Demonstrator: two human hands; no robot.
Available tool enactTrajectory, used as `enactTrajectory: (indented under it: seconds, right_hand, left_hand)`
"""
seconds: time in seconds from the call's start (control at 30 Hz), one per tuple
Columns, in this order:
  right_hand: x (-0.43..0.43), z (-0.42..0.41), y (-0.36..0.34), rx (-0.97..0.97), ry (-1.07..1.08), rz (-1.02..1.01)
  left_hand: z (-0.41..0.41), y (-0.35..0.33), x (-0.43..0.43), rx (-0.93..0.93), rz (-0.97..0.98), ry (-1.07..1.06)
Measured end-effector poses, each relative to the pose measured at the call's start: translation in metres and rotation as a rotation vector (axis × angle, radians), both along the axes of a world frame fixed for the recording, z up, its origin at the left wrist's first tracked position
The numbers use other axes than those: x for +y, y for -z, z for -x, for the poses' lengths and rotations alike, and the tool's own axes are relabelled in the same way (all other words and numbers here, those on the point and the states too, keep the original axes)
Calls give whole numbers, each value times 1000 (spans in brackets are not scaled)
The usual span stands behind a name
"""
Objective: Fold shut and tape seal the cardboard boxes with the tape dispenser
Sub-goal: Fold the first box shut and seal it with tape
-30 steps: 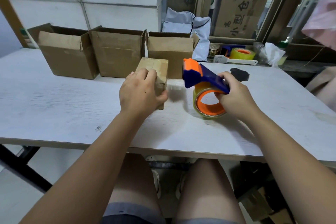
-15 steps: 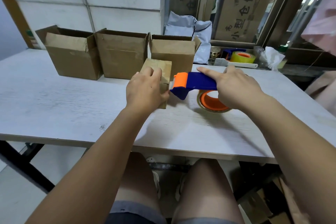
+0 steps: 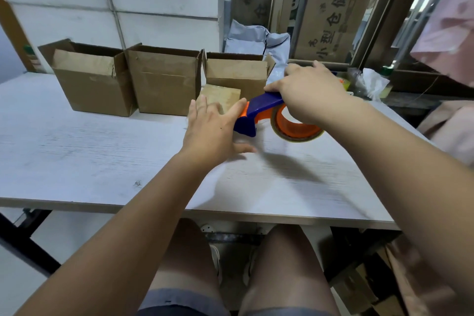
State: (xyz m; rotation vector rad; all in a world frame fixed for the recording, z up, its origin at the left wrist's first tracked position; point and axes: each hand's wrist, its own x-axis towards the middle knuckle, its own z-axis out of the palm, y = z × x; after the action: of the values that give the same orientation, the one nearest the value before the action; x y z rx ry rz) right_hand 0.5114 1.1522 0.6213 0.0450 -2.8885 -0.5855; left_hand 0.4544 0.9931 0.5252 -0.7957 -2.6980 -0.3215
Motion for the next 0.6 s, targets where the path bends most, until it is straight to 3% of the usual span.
enactTrajectory:
  seconds: [0.17,0.43,0.6]
  right_hand:
    - [-4,6,-3,2,-15,1]
    - [-1,13,-4,20,-20,-50]
    - [-2,18,-11,-3,-29,-94]
  left_hand:
    - [-5,16,14,164,-279,83]
    - [1,24,17,324,-386,110]
    - [2,20,16,259,-374,122]
